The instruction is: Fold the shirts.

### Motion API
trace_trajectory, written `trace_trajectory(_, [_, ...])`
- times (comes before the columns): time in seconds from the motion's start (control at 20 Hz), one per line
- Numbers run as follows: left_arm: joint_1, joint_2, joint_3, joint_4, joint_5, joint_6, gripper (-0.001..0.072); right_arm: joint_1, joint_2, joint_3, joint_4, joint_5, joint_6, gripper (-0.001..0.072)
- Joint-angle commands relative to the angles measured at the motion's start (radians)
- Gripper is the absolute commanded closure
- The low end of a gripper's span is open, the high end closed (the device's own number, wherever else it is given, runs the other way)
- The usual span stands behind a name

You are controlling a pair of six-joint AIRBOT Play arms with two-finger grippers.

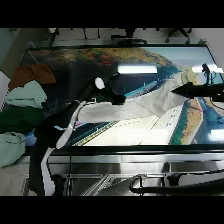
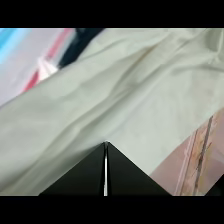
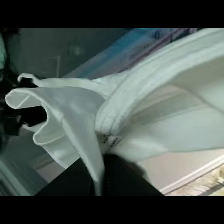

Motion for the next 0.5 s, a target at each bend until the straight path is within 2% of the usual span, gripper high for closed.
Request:
trace_trajectory(0.0, [-0.111, -0.133, 0.122, 0.000, 0.048, -0.049, 0.0691, 0.002, 0.111, 0.051, 0.011, 0.063, 0.056, 0.0688])
trace_trajectory(0.1, [-0.137, -0.180, 0.169, -0.025, 0.072, -0.087, 0.0691, 0.002, 0.164, 0.053, 0.011, 0.074, 0.063, 0.0687])
trace_trajectory(0.2, [-0.137, -0.195, 0.142, -0.161, 0.126, -0.076, 0.0691, 0.002, 0.185, 0.053, 0.011, 0.074, 0.070, 0.0688])
trace_trajectory(0.3, [-0.105, -0.174, 0.097, -0.295, 0.130, -0.034, 0.0692, 0.002, 0.182, 0.053, 0.011, 0.076, 0.085, 0.0687])
trace_trajectory(0.45, [-0.015, -0.089, 0.096, -0.444, 0.015, 0.064, 0.0691, 0.026, 0.173, 0.053, 0.011, 0.074, 0.090, 0.0688])
